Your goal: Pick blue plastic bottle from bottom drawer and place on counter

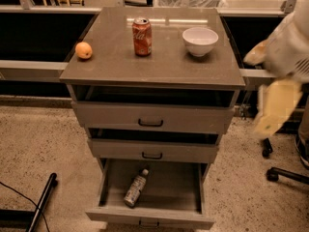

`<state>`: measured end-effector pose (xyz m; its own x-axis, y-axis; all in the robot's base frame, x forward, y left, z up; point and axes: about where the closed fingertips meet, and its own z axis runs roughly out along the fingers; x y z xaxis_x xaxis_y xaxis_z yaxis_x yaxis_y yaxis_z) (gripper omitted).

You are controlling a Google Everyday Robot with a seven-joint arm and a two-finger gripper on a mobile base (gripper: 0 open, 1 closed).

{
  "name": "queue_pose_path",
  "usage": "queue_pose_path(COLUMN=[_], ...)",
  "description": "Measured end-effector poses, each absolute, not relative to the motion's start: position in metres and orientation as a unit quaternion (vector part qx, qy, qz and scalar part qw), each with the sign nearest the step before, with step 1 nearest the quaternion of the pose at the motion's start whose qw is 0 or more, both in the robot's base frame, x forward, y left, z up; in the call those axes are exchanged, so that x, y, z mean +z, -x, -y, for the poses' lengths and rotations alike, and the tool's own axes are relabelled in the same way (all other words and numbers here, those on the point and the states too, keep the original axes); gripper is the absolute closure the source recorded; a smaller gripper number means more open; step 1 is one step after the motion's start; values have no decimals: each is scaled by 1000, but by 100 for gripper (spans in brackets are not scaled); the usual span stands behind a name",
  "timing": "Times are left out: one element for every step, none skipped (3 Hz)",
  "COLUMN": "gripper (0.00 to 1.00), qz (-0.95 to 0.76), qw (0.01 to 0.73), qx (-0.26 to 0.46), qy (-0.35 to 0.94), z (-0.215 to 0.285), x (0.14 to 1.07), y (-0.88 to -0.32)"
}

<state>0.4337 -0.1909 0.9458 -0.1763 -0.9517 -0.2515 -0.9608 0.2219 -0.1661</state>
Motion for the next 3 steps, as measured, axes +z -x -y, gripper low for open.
queue_pose_path(gripper=[0,0,0], qz=[-720,-668,-665], qw=[173,163,130], qx=[110,202,219], qy=[663,697,702], z=[113,50,46], x=[895,828,800], y=[-404,-367,-342])
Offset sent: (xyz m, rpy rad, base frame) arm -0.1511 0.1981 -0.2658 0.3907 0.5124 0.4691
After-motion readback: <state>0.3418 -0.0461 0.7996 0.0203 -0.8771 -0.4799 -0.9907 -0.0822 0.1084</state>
